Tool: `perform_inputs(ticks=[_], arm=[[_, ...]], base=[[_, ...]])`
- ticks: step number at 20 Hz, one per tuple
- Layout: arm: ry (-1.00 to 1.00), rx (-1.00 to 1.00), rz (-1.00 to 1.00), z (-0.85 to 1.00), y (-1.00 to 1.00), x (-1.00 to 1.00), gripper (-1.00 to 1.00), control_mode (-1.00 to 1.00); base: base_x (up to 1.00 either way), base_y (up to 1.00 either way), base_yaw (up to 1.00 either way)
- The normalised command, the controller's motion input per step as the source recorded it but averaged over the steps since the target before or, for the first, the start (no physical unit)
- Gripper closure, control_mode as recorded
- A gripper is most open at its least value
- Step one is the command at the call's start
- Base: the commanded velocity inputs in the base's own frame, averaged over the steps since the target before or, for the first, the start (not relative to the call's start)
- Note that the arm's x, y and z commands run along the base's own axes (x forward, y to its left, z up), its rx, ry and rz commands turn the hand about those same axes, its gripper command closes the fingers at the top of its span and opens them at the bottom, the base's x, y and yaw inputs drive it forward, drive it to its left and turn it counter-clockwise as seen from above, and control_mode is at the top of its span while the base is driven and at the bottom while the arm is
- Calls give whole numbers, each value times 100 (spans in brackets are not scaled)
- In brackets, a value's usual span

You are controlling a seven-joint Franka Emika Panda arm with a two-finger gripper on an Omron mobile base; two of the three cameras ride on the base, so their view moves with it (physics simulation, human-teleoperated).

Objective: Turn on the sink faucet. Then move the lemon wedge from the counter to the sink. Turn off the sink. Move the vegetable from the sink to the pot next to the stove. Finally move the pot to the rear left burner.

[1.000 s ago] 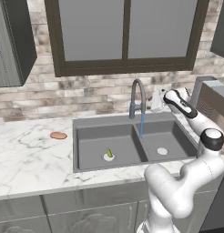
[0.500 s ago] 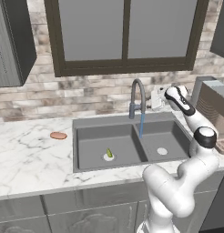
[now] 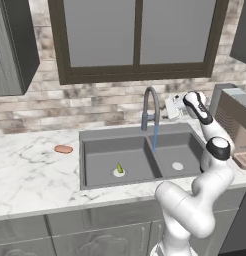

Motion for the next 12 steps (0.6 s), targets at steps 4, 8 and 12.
perform_inputs(ticks=[4, 8, 12], arm=[[-1, 0, 11, 0, 34, 0, -100, -100], [-1, 0, 10, 0, 39, 0, -100, -100], [0, 0, 9, 0, 44, 0, -100, -100]], base=[[0, 0, 0], [0, 0, 0], [0, 0, 0]])
